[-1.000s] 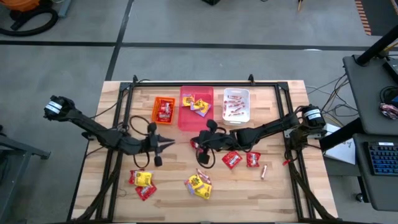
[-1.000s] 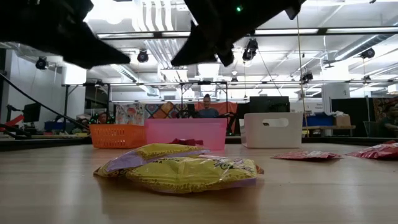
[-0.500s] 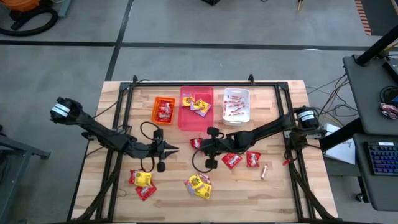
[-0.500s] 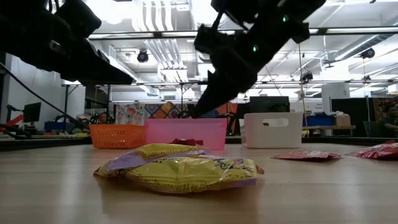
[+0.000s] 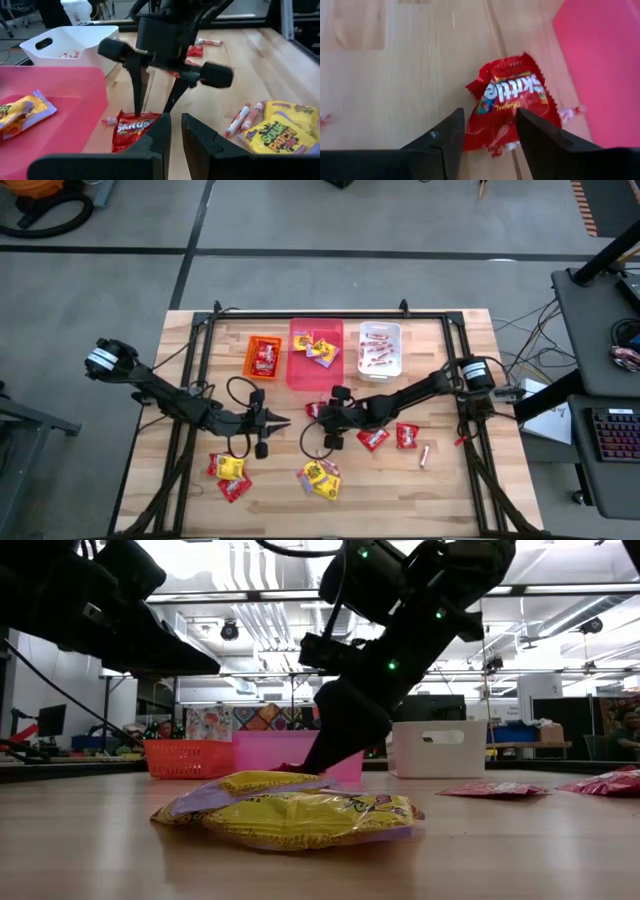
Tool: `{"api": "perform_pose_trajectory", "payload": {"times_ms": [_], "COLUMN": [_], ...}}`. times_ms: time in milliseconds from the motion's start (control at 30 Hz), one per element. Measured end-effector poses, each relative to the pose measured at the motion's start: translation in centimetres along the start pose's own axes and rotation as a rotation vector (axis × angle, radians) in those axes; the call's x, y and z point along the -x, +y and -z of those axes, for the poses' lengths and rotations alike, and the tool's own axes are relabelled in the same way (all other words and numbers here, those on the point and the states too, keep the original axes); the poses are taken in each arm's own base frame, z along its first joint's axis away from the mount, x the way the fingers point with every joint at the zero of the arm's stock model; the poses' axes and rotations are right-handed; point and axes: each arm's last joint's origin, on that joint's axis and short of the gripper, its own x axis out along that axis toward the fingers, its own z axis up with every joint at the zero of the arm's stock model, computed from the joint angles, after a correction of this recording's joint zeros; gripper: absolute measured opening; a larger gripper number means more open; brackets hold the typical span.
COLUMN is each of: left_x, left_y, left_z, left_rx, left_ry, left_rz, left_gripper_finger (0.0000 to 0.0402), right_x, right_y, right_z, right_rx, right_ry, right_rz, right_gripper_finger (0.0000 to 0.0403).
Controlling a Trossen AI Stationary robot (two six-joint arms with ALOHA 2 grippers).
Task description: Organize candy in baskets
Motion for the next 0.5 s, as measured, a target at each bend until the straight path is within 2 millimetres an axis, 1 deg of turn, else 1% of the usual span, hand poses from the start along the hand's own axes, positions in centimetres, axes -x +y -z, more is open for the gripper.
{"api": "perform_pose_trajectory", "payload": {"times_ms": [67, 133, 200, 333, 367, 500], "left_x": [-0.01, -0.01, -0.01, -0.01, 0.00, -0.01], "left_y": [-0.02, -0.02, -0.02, -0.02, 0.00, 0.07], "left_z": [-0.04, -0.04, -0.04, -0.05, -0.06, -0.06], "left_rx": [0.005, 0.006, 0.006, 0.026, 0.047, 0.116], "left_ry": [-0.004, -0.004, -0.004, -0.006, -0.008, -0.011], "left_rz": [0.003, 0.004, 0.005, 0.002, -0.008, -0.027], "left_gripper_finger": [0.0030, 0.0030, 0.0030, 0.0030, 0.0030, 0.0030], "right_x": [-0.32, -0.71, -0.94, -1.10, -1.05, -0.54], "right_y": [-0.14, -0.28, -0.32, -0.20, -0.06, 0.20], "right_z": [0.20, 0.45, 0.59, 0.68, 0.68, 0.38], "right_rx": [-0.015, -0.030, -0.035, -0.005, 0.008, 0.026], "right_ry": [0.013, 0.024, 0.030, 0.031, 0.030, 0.030], "right_rz": [0.002, 0.005, 0.004, 0.001, 0.001, -0.004], "right_gripper_finger": [0.0158, 0.0137, 0.0107, 0.0031, 0.0020, 0.0012]}}
